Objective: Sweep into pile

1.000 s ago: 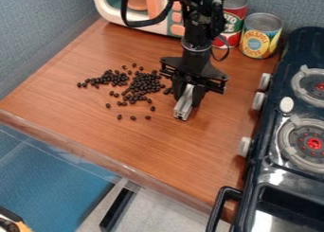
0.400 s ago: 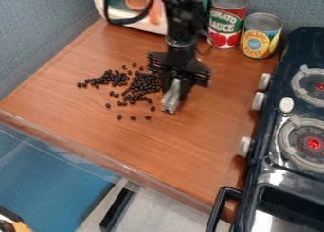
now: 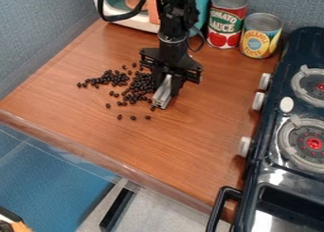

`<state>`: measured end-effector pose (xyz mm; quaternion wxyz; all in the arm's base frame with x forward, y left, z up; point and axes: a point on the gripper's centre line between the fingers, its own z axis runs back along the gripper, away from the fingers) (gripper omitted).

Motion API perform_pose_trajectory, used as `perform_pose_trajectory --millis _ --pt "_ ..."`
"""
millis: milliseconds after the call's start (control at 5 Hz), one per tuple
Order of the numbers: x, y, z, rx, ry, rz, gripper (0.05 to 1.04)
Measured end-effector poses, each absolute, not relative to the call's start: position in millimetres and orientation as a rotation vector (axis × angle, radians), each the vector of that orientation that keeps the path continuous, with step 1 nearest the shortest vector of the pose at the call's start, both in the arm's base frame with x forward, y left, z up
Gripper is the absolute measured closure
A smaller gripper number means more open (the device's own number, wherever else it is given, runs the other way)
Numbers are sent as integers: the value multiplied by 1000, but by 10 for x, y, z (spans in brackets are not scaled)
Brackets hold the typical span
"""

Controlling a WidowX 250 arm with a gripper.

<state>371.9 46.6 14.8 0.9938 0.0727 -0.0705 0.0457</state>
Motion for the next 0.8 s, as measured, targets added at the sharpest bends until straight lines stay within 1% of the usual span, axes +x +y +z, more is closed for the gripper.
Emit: perform_pose_trajectory --millis 200,600,800 --pt "3710 759 162 163 -142 152 712" --pt "3632 1064 174 174 -125 204 712" --pt "3572 1313 192 193 -116 248 712"
